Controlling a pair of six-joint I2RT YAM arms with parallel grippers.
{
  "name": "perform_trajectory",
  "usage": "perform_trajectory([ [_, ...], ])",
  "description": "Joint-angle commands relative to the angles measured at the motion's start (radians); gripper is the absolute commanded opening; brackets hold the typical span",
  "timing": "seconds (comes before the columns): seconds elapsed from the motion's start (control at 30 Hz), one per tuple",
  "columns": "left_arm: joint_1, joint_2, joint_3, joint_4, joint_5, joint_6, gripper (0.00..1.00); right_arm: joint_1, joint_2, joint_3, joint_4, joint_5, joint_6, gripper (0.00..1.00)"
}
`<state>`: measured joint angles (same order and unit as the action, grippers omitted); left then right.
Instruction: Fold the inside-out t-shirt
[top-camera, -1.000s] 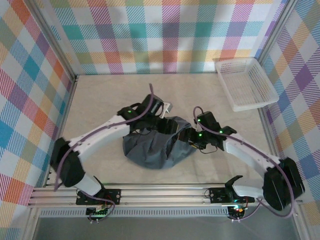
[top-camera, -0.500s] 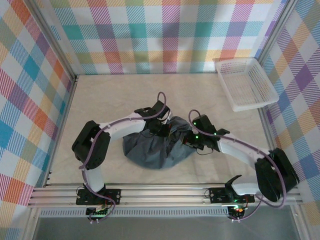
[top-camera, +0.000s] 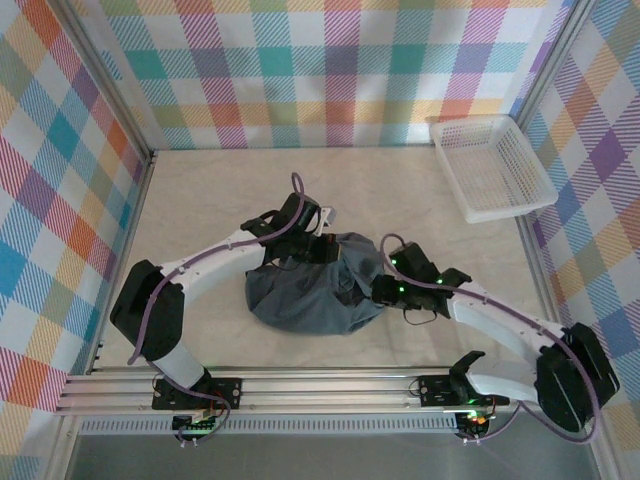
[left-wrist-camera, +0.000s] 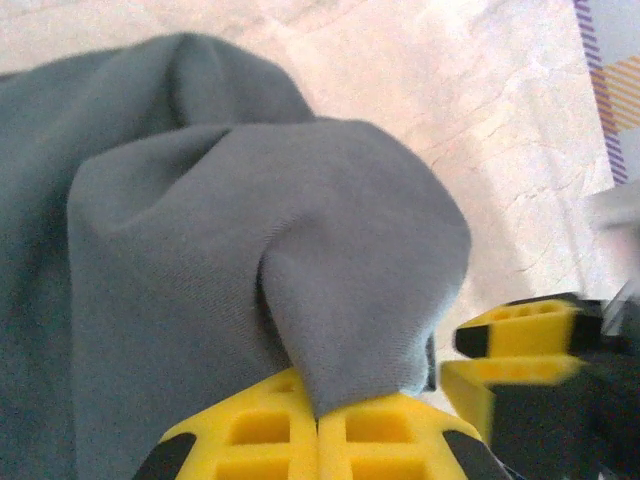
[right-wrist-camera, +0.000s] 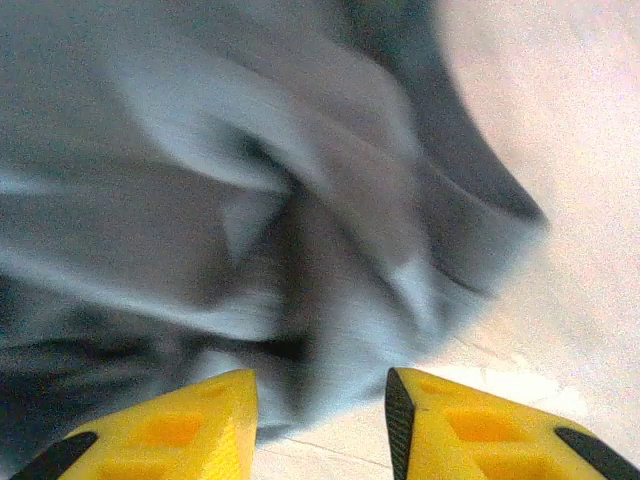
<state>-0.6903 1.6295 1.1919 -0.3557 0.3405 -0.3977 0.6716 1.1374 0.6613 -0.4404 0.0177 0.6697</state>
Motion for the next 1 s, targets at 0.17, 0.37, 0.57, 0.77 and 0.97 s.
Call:
perform_trajectory([
  [0.17,0.0,0.015,0.002,-0.005,-0.022,-0.034,0.0,0.141,0.154,0.163,0.14,0.057,0.006,0.26],
  [0.37,0.0,0.024,0.021,-0.016,-0.022,-0.033,0.0,0.13,0.298,0.177,0.238,0.054,0.269,0.26],
  [0.57,0.001,0.012,0.019,-0.027,-0.032,-0.028,0.0,0.1,0.384,0.199,0.188,0.09,0.338,0.45],
  [0.77,0.0,0.006,0.018,-0.026,-0.039,-0.026,0.0,0.072,0.428,0.185,0.257,0.014,0.336,0.44],
  [0.97,0.011,0.025,0.028,-0.078,-0.121,-0.008,0.0,0.071,0.353,0.183,0.233,-0.011,0.313,0.0],
])
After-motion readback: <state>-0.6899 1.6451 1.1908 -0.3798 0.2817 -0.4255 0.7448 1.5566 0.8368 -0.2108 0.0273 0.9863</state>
